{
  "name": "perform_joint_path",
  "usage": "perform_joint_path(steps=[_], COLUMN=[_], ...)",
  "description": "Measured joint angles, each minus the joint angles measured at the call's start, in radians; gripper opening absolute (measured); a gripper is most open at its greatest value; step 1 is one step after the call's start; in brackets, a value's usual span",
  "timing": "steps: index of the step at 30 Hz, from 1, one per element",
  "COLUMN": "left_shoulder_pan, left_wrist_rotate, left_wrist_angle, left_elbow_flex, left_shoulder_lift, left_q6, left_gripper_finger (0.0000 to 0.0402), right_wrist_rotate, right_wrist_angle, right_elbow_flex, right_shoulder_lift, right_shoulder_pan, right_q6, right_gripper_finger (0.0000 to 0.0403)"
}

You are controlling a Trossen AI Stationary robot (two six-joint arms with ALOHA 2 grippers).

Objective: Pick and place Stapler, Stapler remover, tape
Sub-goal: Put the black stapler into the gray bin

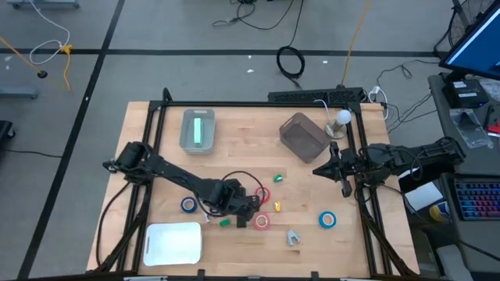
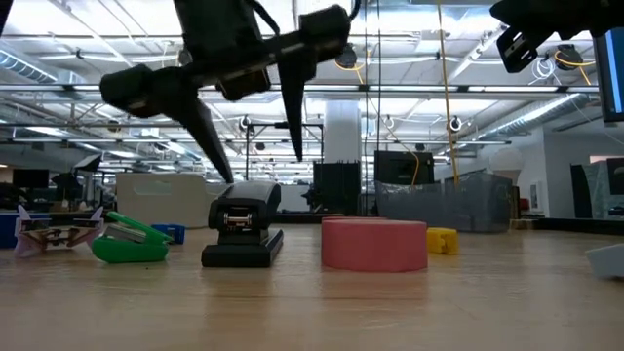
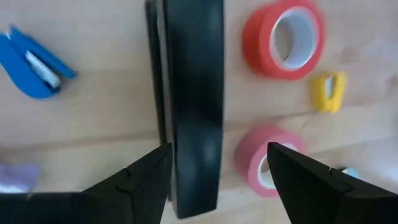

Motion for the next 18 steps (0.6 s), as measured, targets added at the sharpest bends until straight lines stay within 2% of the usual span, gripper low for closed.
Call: perform_joint_path(steps=[12, 18], left_shoulder_pan=[0.007, 0.011], left_wrist_rotate=[0.123, 0.204], left_wrist_angle=[0.075, 0.070], left_elbow_flex=[0.000, 0.000], left_shoulder_lift=[0.090, 0.109], left_q6=[-0.012, -0.015], left_gripper_finger=[0.0232, 0.0182], right_wrist_rotate=[0.005, 0.006], right_wrist_angle=[0.001, 0.002], right_elbow_flex=[0.000, 0.000], right_shoulder_lift=[-0.007, -0.007], right_shoulder_pan=[-0.001, -0.001], right_q6=[0.003, 0.004], right_gripper_finger=[0.0001, 0.0001])
